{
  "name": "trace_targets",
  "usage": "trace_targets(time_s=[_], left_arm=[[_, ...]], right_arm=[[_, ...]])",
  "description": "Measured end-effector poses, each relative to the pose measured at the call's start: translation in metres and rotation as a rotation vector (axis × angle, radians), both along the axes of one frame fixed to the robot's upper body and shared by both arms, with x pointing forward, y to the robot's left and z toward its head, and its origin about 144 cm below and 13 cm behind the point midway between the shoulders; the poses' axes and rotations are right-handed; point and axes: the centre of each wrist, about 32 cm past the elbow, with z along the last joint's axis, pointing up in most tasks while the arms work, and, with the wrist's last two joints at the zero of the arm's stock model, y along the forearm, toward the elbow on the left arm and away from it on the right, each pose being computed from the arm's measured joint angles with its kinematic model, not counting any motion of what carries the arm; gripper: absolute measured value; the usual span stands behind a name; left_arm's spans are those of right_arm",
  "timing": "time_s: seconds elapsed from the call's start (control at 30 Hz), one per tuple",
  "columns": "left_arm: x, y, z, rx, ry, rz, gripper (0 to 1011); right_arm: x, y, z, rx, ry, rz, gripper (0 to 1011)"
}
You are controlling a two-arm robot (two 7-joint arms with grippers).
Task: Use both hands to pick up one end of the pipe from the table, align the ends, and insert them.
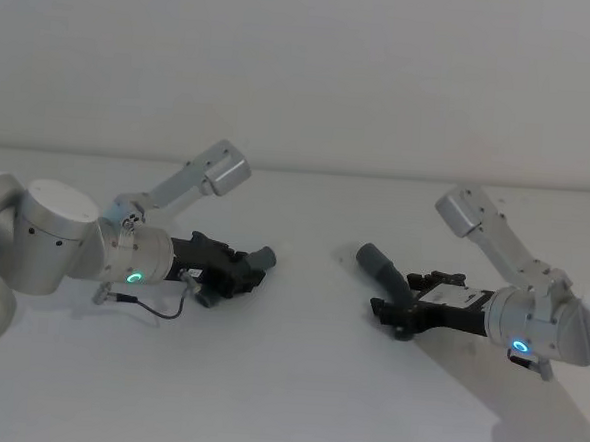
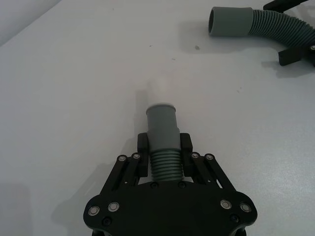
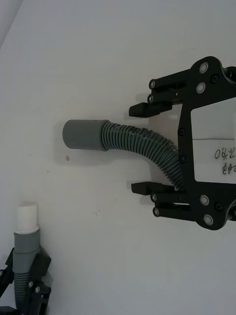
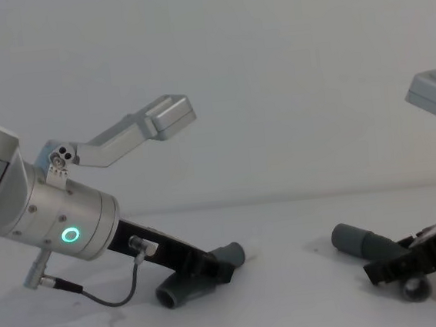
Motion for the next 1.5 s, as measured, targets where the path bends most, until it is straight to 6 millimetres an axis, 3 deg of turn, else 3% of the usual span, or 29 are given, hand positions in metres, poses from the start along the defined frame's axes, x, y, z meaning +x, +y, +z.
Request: trace_targets(time_s=[0.57,1.13,1.5], left_arm=[[0.0,0.0,0.0,0.0,0.0,0.0,368],[0.0,-0.001,0.0,0.005,-0.01,-0.001,368],[-0.004,-0.003,0.008,0.047,-0.102,0.006,368]], right_arm=[[0.0,0.0,-0.001,-0.003,0.003,0.003,282],[-0.002,0.001,-0.001,0.003,-0.008,0.008,282],[-0.01,0.004,0.009,0.019,-0.119,0.024,282]])
